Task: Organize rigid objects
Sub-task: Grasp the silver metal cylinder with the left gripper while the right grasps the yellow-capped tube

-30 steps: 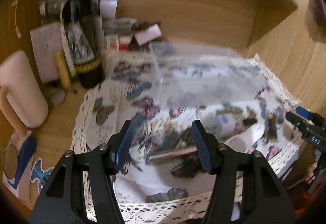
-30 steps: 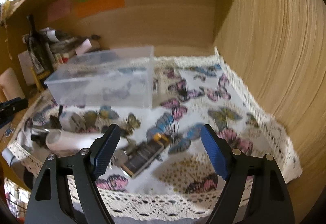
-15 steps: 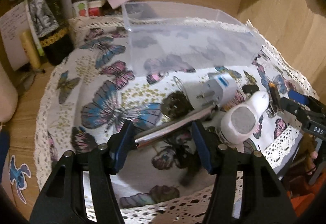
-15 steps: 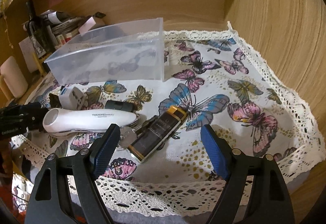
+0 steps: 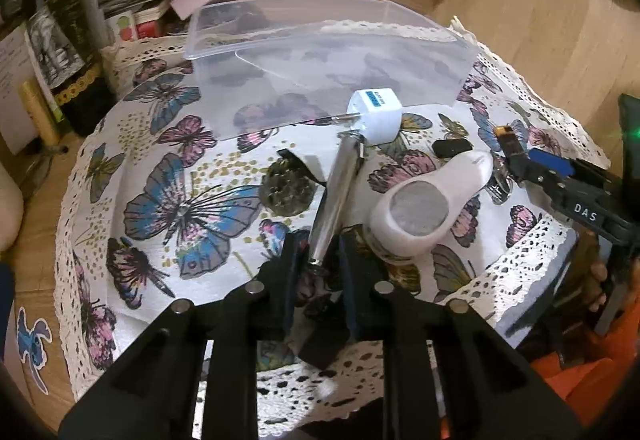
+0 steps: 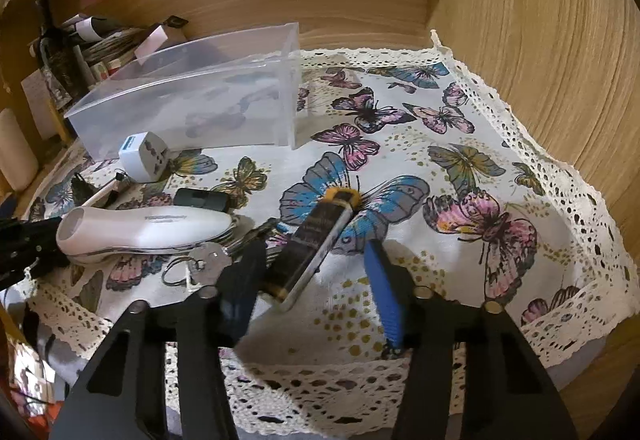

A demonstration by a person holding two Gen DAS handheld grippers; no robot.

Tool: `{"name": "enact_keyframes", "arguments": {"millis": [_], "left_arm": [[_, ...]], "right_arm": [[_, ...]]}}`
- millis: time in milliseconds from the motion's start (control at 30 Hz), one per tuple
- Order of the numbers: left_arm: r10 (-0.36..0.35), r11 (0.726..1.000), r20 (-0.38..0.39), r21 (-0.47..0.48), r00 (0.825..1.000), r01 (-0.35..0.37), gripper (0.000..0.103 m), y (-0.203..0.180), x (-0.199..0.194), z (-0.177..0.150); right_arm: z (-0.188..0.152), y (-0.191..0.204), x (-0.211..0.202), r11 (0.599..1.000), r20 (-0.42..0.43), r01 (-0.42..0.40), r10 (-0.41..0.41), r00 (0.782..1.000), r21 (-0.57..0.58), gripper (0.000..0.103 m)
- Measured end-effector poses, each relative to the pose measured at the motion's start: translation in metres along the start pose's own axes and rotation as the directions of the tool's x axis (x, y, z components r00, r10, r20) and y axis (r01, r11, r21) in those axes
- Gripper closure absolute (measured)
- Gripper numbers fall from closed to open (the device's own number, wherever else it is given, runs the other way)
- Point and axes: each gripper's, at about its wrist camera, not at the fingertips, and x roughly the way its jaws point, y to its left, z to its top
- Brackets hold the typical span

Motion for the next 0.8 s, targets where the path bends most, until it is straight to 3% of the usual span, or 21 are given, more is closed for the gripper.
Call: {"name": "enact_keyframes", "arguments": {"millis": [200, 533, 800], "left_arm": [[-0.011, 1.000, -0.047, 0.025, 0.999, 0.012, 0.084, -0.005, 0.012, 0.014], [0.008, 0.997, -0.064, 0.078, 0.998, -0.003, 0.084, -0.014, 0.032, 0.036], [0.016, 0.997, -0.033, 0.072, 0.999, -0.013, 0.088, -0.014, 0.035, 0.040]], "right_arm": [[0.006, 0.001, 0.005, 1.000, 0.001, 0.000, 0.000, 1.000, -0.016, 0.058], [0.013, 0.005, 0.018, 0.998, 0.012, 0.035, -0.035, 0.999, -0.046, 0.060], [0.012, -0.006, 0.012, 0.997, 0.028, 0.074, -0.073, 0.997, -0.032, 0.093]]}}
